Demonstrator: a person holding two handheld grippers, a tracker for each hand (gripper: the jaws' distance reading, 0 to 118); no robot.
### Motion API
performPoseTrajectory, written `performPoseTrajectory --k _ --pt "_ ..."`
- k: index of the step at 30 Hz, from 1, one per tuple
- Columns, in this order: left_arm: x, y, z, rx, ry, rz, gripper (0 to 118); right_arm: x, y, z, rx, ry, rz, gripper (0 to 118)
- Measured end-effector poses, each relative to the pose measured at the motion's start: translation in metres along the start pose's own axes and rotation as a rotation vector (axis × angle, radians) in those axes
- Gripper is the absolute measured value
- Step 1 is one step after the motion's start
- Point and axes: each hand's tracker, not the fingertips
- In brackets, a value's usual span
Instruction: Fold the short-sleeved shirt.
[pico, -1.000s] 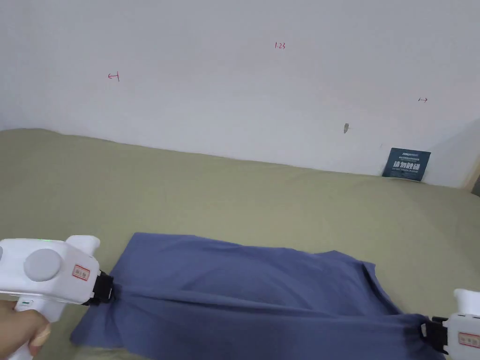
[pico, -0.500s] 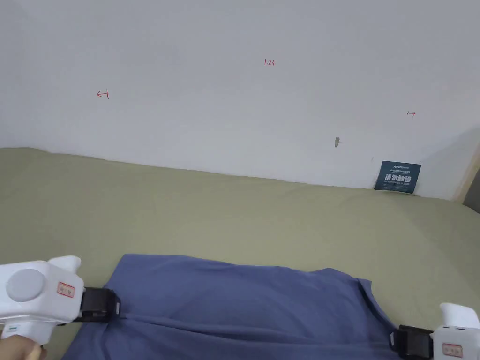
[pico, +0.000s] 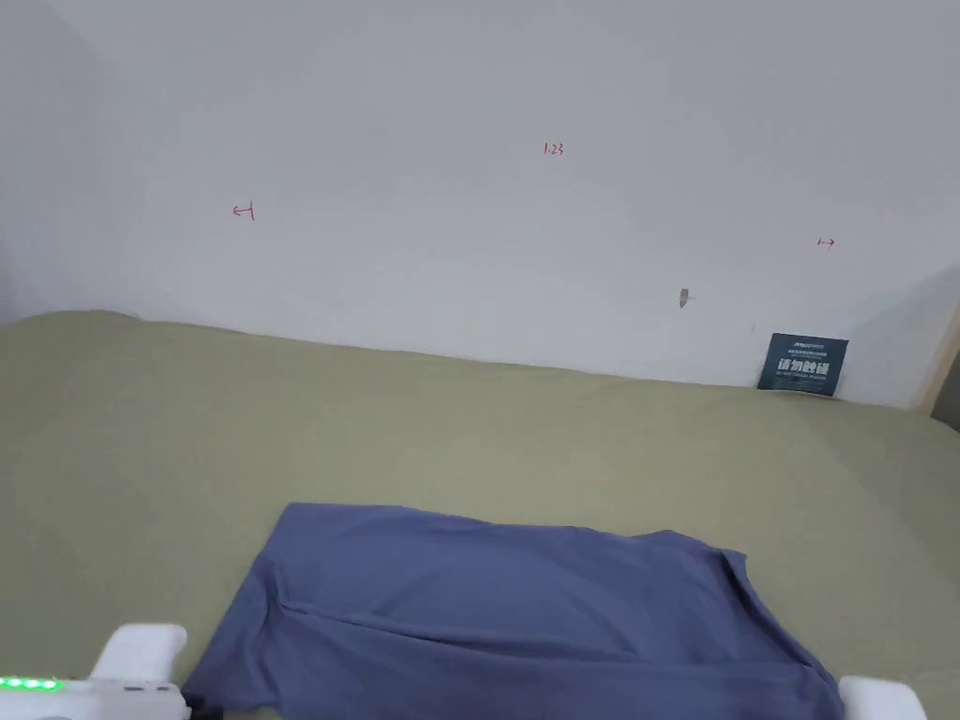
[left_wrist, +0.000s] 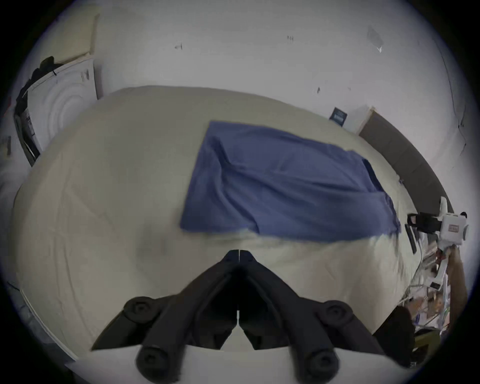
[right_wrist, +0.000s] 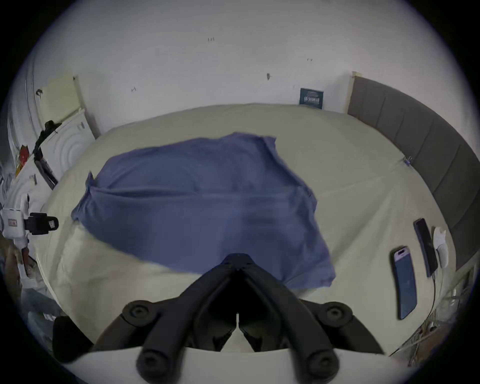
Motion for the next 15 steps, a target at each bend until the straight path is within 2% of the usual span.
performPoseTrajectory --k 2,5,7,8,9,10,11,15 --pt "0.003 0.0 -0.007 -0.005 0.015 -0.039 0 0.005 -0.001 -0.01 -0.014 -0.003 -0.012 0" --pt "0.0 0.019 -0.017 0.001 0.005 -0.024 3 0.012 0.005 -0.009 -0.015 -0.019 -0.036 0" --pt "-0.004 0.036 -0.027 0.016 0.05 -0.012 48 0.021 0.008 -0.011 -0.021 -0.034 -0.047 0" --pt "-0.001 0.046 -0.029 0.01 0.053 -0.007 60 0.025 0.009 -0.013 -0.026 -0.04 -0.048 0" --pt "-0.005 0.054 -0.039 -0.025 0.051 0.011 60 0.027 0.01 -0.015 -0.03 -0.054 -0.051 0" --pt "-0.008 0.059 -0.048 -0.052 0.054 0.042 89 0.029 0.011 -0.017 -0.036 -0.073 -0.047 0" --pt "-0.013 0.064 -0.058 -0.08 0.028 0.067 103 0.031 0.013 -0.02 -0.044 -0.077 -0.04 0" --pt "-0.012 0.067 -0.083 -0.161 0.048 0.083 98 0.039 0.019 -0.026 -0.048 -0.064 -0.086 0"
